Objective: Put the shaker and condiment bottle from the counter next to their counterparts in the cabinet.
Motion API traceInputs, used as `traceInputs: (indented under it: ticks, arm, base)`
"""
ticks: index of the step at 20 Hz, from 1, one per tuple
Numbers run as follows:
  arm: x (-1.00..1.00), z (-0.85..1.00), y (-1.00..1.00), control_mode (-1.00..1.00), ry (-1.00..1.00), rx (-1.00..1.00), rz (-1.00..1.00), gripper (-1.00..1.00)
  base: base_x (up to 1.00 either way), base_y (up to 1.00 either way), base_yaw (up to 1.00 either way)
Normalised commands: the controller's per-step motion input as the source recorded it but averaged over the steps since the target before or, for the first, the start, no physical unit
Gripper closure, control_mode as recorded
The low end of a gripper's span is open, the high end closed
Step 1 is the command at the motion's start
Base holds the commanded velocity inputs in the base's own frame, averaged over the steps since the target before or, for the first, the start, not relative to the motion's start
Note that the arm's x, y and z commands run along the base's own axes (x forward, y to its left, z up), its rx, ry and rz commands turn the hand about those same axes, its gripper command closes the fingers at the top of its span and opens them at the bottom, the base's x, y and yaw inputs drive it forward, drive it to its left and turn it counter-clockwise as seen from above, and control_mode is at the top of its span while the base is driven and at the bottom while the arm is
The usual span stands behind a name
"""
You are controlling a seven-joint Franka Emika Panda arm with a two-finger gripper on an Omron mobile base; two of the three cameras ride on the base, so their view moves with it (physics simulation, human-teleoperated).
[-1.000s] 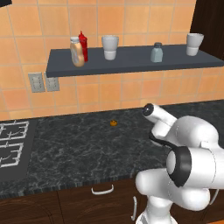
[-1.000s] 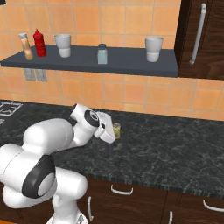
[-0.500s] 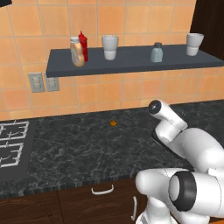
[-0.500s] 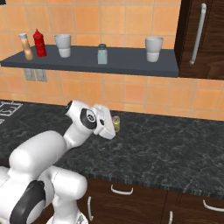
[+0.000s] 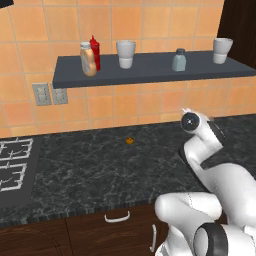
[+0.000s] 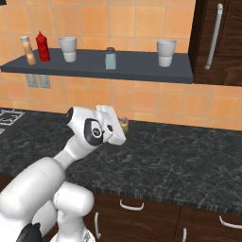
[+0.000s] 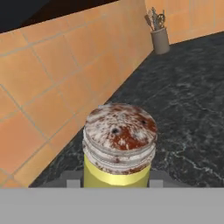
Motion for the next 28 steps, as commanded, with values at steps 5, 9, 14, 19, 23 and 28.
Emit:
traceInputs:
  ticks: [5,9,14,19,23,28]
  arm:
    - [-0.36,0.6,-0.01,-1.0,-0.17,0.0,0.15,1.0]
    - [-0.41,0.59,-0.02,-1.0,-0.2,0.0,0.15,1.0]
    - [-0.44,0.36,0.2,-1.0,-0.14,-0.08,0.16,1.0]
    - [-0.03,0.05,0.44,-1.0,-0.08,-0.23,0.28,1.0]
    - [-0.12,0.43,0.0,-1.0,-0.06,-0.13,0.35,1.0]
    - [-0.3,0.47,0.0,-1.0,-0.01,-0.08,0.29,1.0]
  base:
    - [0.0,0.0,0.0]
    - [0.0,0.0,0.0]
    - [0.0,0.0,0.0]
    - [0.0,0.0,0.0]
    - [0.0,0.0,0.0]
    - [0.0,0.0,0.0]
